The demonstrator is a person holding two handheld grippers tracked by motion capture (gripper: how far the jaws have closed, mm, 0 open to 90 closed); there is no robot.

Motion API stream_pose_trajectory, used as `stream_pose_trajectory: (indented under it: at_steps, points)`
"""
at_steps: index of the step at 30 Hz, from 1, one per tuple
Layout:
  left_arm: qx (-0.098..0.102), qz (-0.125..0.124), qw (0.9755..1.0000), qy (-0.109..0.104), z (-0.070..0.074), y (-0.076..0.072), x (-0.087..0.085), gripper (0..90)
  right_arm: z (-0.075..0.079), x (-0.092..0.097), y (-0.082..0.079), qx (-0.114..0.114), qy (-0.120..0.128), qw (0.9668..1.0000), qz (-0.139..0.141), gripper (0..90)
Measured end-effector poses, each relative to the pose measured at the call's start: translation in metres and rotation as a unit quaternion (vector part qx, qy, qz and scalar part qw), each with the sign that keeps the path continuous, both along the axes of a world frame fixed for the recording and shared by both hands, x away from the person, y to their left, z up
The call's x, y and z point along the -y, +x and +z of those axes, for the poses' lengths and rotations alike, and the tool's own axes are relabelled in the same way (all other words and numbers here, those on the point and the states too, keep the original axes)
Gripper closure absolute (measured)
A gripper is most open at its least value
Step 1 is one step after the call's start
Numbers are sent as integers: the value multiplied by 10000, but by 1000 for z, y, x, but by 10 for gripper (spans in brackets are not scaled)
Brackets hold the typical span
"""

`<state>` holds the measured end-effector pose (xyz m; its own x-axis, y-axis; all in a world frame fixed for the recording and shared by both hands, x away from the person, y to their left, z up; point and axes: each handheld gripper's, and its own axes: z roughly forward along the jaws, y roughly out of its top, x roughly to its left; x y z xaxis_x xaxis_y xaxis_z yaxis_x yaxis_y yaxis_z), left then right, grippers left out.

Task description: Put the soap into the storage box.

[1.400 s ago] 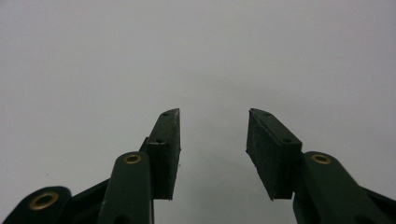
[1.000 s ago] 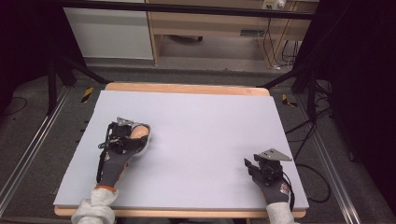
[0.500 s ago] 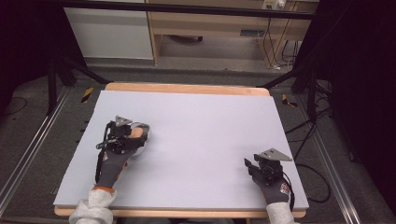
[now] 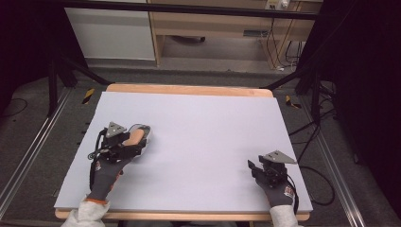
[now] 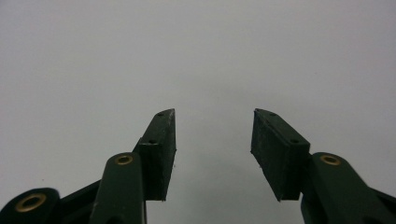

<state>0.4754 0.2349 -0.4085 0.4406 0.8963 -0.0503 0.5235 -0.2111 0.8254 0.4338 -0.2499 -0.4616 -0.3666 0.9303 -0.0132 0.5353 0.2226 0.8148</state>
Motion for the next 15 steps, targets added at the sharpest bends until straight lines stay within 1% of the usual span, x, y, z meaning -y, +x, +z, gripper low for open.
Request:
stream_pose_trajectory:
  at_steps: [6, 8, 12, 13, 15]
  points:
    - [64, 81, 9999, 82, -10, -13, -11, 267, -1, 2, 0, -28, 3, 9999, -110, 461]
    - [69, 119, 9999, 45, -13, -16, -15, 266, -2, 4, 0, 11, -29, 9999, -158, 450]
    - [78, 106, 9999, 48, -17, -23, -20, 260, -2, 6, 0, 1, -65, 9996, -265, 428]
    - [91, 92, 9999, 102, -17, -25, -21, 257, -3, 7, -1, 16, -109, 9996, -278, 426]
    - [111, 88, 9998, 124, -19, -30, -23, 252, -4, 8, -1, 8, -117, 9994, -319, 426]
